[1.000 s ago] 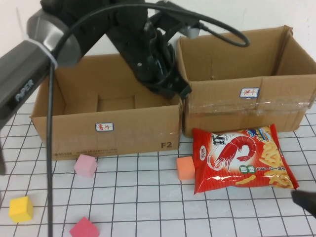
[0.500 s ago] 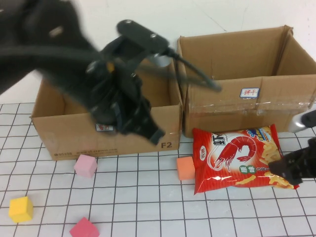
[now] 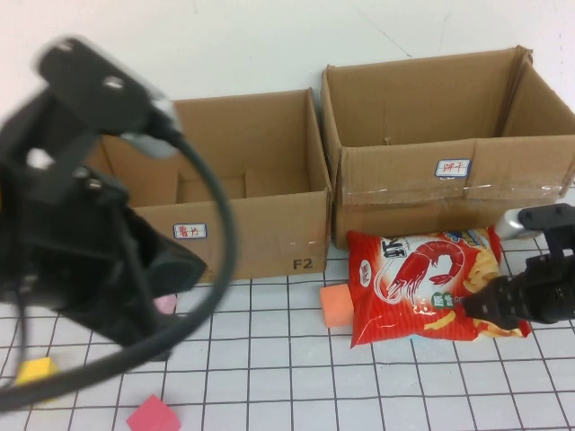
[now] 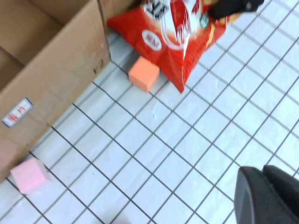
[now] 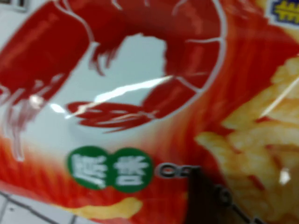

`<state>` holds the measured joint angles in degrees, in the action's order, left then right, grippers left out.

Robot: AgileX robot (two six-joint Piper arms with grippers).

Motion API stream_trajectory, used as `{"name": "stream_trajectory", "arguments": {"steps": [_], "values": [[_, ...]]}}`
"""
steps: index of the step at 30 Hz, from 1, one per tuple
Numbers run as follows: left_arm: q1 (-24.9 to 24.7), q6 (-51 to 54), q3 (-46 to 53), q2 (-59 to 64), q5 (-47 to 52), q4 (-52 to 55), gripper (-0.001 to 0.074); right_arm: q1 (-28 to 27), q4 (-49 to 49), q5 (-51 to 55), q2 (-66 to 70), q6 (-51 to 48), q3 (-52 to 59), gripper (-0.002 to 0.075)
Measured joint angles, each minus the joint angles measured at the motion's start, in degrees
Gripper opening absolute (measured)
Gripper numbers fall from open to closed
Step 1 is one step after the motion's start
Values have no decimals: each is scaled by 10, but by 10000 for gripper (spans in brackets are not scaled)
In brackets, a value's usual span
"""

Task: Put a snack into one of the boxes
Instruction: Pick up the potato chip, then place the potato chip in the potato chip box

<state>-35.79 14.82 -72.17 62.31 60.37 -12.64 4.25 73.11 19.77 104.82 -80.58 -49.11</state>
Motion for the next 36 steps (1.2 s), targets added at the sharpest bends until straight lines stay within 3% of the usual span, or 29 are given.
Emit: {"name": "stream_trajectory", "arguments": {"steps": [5, 6, 14, 24, 36], "values": [[0, -1, 0, -33, 0, 0, 0, 0, 11, 29, 1, 0, -3, 162], [0, -2, 0, -36, 0, 0, 0, 0, 12, 37, 1, 0, -3, 134], [0, -13, 0, -42, 0, -6, 0, 0, -10, 109, -14, 5, -3, 127], [0, -13, 0, -42, 0, -7, 0, 0, -52, 260, -153, 66, -1, 124], [0, -20, 0, -73, 19, 23, -1, 4, 94, 291, -262, 18, -50, 122]]}}
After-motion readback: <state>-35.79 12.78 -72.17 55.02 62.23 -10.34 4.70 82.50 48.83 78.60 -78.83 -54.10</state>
